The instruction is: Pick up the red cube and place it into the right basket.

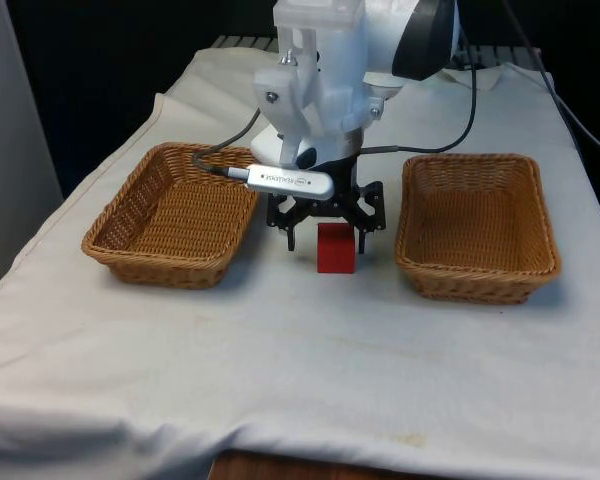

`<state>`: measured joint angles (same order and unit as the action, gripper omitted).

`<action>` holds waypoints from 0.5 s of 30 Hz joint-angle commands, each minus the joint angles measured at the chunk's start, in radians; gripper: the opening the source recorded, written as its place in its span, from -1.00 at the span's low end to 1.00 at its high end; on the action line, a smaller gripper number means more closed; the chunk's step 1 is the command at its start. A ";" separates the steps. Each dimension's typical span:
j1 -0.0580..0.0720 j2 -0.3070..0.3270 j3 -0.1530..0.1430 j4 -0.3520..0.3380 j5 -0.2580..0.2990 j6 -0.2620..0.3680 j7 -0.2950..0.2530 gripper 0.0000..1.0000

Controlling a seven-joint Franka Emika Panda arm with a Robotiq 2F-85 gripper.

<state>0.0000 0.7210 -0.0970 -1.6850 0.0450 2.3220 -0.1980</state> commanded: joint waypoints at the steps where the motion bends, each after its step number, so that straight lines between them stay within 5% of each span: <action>1: 0.000 0.000 0.001 0.000 0.000 0.001 -0.001 1.00; 7: 0.000 0.000 0.001 0.000 0.000 0.001 -0.001 0.94; 13: 0.001 0.000 0.000 0.000 0.000 0.000 0.000 0.20; 15: 0.000 0.000 0.000 0.000 0.000 0.001 0.000 0.09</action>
<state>0.0010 0.7210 -0.0970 -1.6850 0.0450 2.3220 -0.1980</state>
